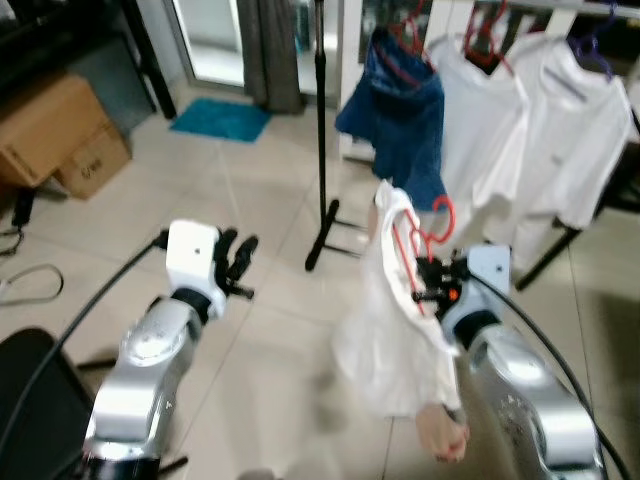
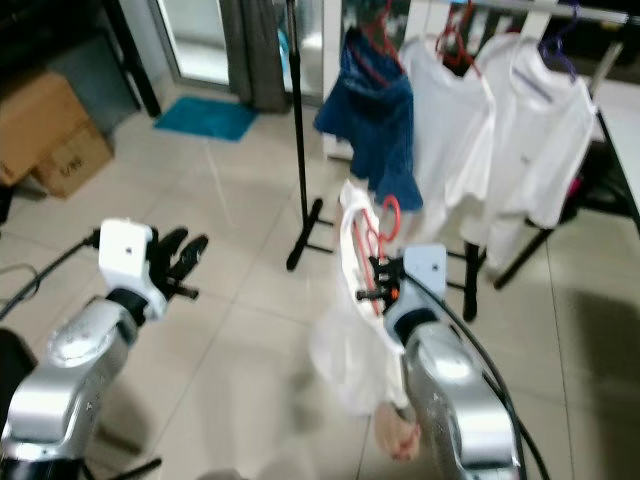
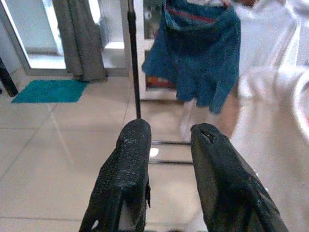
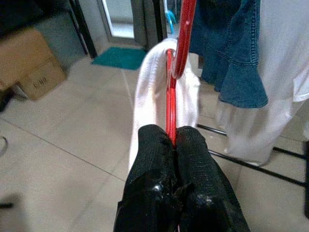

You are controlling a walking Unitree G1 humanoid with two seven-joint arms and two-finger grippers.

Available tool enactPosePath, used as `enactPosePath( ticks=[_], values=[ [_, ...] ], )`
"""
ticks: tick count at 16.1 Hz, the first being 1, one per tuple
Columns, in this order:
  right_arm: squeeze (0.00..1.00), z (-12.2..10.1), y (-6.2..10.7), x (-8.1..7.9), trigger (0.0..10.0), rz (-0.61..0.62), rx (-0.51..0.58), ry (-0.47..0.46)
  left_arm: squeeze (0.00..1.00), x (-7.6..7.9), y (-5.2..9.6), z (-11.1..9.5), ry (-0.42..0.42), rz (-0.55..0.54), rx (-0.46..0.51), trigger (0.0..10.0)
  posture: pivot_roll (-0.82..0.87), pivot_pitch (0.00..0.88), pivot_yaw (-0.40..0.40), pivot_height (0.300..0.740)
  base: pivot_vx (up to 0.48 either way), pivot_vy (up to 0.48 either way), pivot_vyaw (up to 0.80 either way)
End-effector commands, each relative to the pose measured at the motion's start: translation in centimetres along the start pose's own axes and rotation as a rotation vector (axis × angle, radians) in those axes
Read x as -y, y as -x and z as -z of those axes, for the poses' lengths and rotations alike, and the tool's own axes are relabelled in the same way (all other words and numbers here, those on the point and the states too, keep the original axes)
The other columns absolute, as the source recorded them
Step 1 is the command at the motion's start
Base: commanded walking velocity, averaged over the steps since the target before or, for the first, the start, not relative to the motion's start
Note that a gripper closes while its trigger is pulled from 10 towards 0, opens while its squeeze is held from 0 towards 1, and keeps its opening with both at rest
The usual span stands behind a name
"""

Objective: Hang hanger

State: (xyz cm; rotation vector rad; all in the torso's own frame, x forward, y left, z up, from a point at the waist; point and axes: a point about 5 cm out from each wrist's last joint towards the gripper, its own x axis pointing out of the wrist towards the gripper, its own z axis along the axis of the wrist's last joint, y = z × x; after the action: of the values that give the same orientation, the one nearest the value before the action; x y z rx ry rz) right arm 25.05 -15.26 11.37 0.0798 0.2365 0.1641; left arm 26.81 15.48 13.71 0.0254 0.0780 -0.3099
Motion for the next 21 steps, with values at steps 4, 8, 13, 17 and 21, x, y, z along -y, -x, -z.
enactPosePath(
  ticks=[4,8,13,17,21],
  values=[
    [0.0,-1.1,-0.3,-0.3,10.0,-0.005,0.057,-0.033,0.0,-0.3,0.7,0.2,-0.008,-0.025,-0.013,10.0,0.12,0.066,0.016,0.74,0.383,0.0,0.2],
    [0.0,-1.1,-0.3,-0.5,10.0,-0.033,0.042,-0.019,0.0,-0.2,1.0,0.2,-0.012,-0.029,-0.015,10.0,0.12,0.077,0.005,0.74,0.383,0.0,0.0],
    [0.0,-1.1,-0.4,-1.3,10.0,-0.077,0.043,0.024,0.0,0.2,0.8,-0.1,-0.027,-0.001,-0.011,10.0,0.13,0.073,0.012,0.74,0.384,0.0,0.48],
    [0.0,-1.2,-0.4,-0.9,10.0,-0.057,0.057,-0.016,0.0,0.1,0.6,-0.4,-0.03,0.011,-0.007,10.0,0.13,0.07,0.025,0.74,0.382,0.0,0.0],
    [0.0,-1.1,-0.3,-0.9,10.0,-0.057,0.053,-0.008,0.0,0.2,0.2,-0.9,-0.025,0.017,0.007,10.0,0.13,0.067,0.022,0.74,0.384,0.0,0.0]
  ],
)
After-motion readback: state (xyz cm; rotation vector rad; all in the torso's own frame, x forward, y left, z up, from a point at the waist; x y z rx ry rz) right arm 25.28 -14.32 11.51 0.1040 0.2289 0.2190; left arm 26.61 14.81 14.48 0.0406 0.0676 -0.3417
